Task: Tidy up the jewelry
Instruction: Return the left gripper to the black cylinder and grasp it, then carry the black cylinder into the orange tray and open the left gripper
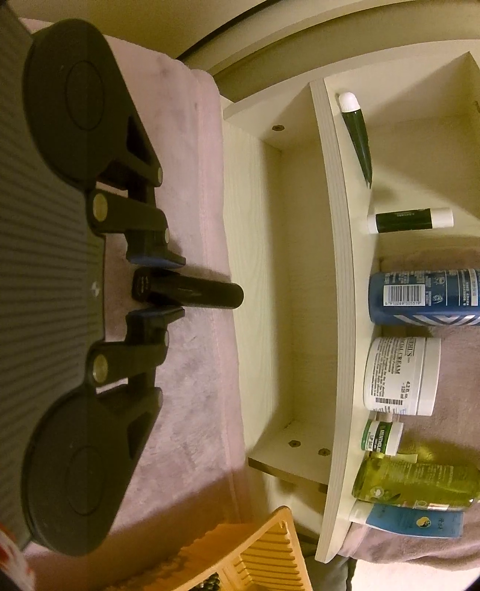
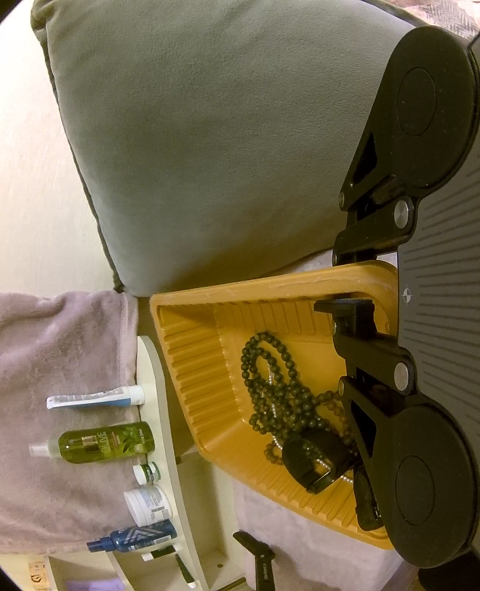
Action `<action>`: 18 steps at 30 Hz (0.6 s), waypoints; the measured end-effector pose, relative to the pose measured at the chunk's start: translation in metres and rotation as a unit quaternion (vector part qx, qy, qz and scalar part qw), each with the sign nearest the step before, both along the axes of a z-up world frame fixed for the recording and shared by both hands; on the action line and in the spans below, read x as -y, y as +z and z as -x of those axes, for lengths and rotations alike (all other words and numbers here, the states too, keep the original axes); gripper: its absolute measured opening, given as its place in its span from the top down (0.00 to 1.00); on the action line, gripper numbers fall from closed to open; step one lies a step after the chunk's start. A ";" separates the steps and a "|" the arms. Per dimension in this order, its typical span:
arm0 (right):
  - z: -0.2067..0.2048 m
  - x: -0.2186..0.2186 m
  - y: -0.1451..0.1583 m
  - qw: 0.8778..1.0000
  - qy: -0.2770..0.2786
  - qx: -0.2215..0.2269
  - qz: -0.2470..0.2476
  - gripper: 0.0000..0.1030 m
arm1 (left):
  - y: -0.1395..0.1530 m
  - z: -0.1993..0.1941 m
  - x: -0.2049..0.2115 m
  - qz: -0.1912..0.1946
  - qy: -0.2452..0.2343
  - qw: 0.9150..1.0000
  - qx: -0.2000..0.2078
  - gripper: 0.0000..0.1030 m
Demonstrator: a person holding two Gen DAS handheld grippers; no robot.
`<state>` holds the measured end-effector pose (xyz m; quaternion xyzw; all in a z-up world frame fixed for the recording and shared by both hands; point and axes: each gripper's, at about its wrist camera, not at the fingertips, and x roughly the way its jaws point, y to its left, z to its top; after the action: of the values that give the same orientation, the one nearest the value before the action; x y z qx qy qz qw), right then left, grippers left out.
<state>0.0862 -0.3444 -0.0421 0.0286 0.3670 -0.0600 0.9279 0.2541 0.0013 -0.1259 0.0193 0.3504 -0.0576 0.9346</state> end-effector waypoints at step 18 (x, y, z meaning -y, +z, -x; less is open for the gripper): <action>0.001 -0.001 0.003 1.000 0.004 0.011 -0.004 0.95 | 0.038 0.051 0.005 0.038 -0.026 0.999 0.018 0.83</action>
<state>0.0856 -0.3430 -0.0391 0.0316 0.3570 -0.0545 0.9320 0.2028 -0.0040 -0.0877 -0.0059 0.3301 -0.0944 0.9392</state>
